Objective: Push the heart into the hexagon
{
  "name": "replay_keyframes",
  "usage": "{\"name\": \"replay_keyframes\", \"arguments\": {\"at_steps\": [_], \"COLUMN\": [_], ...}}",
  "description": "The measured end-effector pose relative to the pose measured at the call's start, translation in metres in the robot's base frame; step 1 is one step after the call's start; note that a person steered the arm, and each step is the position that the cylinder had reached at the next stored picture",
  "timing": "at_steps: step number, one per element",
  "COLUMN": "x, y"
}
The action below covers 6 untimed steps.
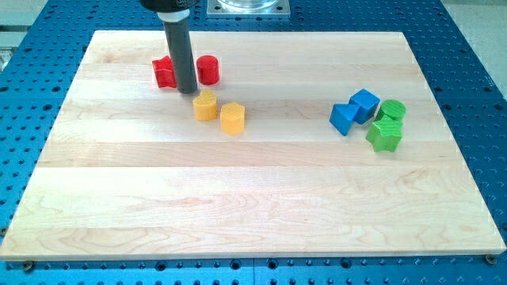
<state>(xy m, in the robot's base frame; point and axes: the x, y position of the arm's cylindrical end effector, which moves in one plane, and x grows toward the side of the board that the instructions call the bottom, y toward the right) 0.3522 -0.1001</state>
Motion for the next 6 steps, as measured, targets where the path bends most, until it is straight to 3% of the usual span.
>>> {"name": "replay_keyframes", "arguments": {"at_steps": [4,5,6], "x": [0.027,-0.017,-0.032], "y": [0.116,0.191,0.287]}}
